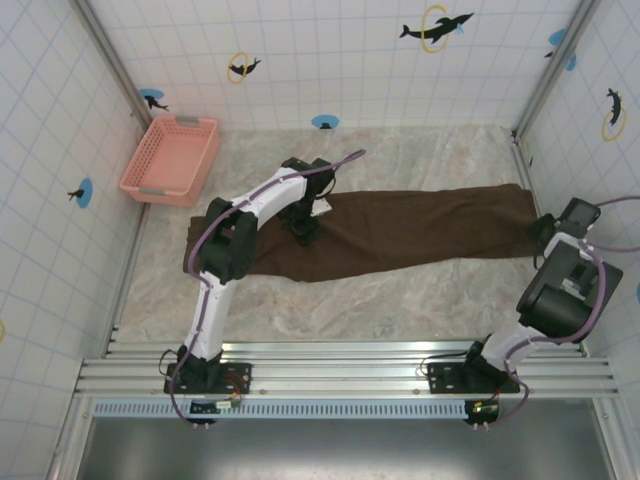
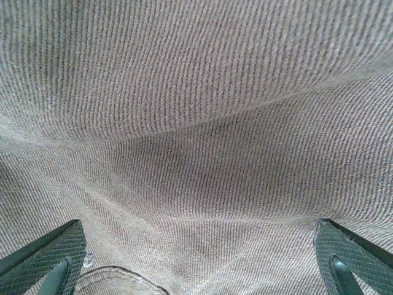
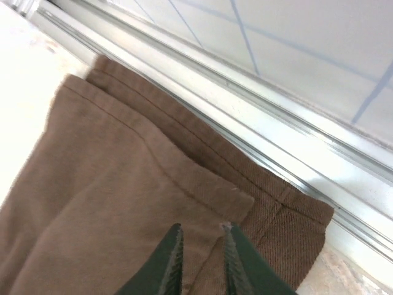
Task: Roll up the long pants
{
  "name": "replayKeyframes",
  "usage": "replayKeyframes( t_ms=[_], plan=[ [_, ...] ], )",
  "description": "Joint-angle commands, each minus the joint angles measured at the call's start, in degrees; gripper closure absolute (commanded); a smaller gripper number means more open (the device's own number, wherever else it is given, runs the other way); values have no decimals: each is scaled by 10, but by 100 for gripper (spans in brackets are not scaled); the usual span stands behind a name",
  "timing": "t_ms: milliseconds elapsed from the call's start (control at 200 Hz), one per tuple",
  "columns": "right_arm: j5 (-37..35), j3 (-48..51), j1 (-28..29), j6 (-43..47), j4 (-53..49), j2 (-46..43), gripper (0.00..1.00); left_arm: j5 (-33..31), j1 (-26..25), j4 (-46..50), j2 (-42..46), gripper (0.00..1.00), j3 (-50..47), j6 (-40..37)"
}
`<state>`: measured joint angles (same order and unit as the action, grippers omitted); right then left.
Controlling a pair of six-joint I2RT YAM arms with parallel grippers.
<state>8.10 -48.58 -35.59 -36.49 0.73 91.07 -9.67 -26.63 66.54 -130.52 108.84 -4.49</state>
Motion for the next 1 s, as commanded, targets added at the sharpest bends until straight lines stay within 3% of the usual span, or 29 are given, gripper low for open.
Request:
replayKeyframes(
  t_ms=[0, 85, 160, 220, 325, 616, 996],
  plan=[
    [-32, 1, -6, 11, -28, -57, 82, 10, -4, 2, -2, 3, 1, -6],
    [-38, -6, -11, 16, -54, -72, 90, 14, -4, -9, 8, 2, -13, -4],
    [-31, -13, -18, 21, -73, -78, 90, 19, -4, -18, 16, 3, -28, -3],
    [-30, -15, -19, 28, -87, -77, 63, 22, -4, -22, 20, 3, -36, -4],
    [-16, -11, -22, 33, -87, -62, 48, 19, -4, -25, 21, 3, -46, -7],
    [13, -15, -35, 30, -44, 16, 43, 28, -4, -21, 11, 3, -29, -9],
    [41, -28, -41, 26, 53, 80, 51, 32, -4, -26, 3, 3, -42, -13]
  ],
)
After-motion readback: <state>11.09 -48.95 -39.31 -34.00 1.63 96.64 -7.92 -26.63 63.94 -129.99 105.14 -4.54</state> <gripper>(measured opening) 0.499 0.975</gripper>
